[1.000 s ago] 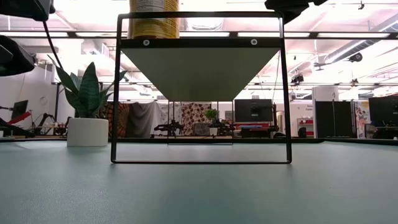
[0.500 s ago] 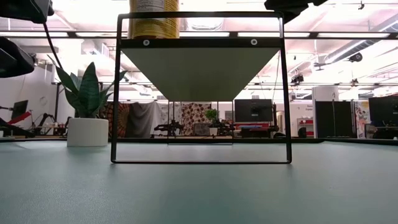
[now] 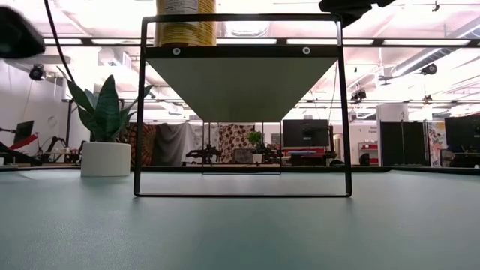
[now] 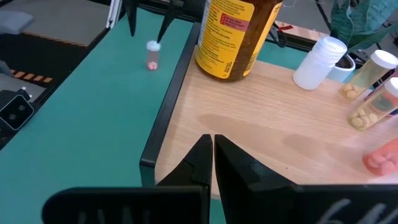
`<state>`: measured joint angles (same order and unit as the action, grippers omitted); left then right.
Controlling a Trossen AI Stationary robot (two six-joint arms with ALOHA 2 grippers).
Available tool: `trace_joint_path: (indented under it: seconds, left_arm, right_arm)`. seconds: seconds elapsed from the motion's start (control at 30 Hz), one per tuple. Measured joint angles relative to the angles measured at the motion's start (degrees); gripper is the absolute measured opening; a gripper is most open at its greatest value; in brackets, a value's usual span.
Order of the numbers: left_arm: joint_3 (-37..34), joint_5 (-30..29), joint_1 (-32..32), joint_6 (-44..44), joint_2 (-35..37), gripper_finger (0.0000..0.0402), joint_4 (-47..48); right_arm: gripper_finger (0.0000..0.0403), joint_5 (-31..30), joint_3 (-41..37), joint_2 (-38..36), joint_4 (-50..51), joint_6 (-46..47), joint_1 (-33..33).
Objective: Pick and place medicine bottles onto shelf by color
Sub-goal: Put the yellow pill bottle on the shelf
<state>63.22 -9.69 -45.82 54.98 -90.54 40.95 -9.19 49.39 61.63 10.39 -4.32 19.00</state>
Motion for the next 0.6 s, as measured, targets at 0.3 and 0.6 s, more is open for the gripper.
trace_joint_path:
  seconds: [0.3, 0.6]
  left_arm:
    - [-0.2, -3.7, 0.0, -2.0, 1.1, 0.0196, 2.7]
    - [-1.9, -3.7, 0.1, -3.3, 1.0, 0.0092, 3.4]
  right_arm:
    - [0.0009, 0.0, 0.0, 0.0, -0.4, -0.7, 0.0]
    - [0.0009, 0.0, 0.0, 0.0, -0.7, -0.7, 0.0]
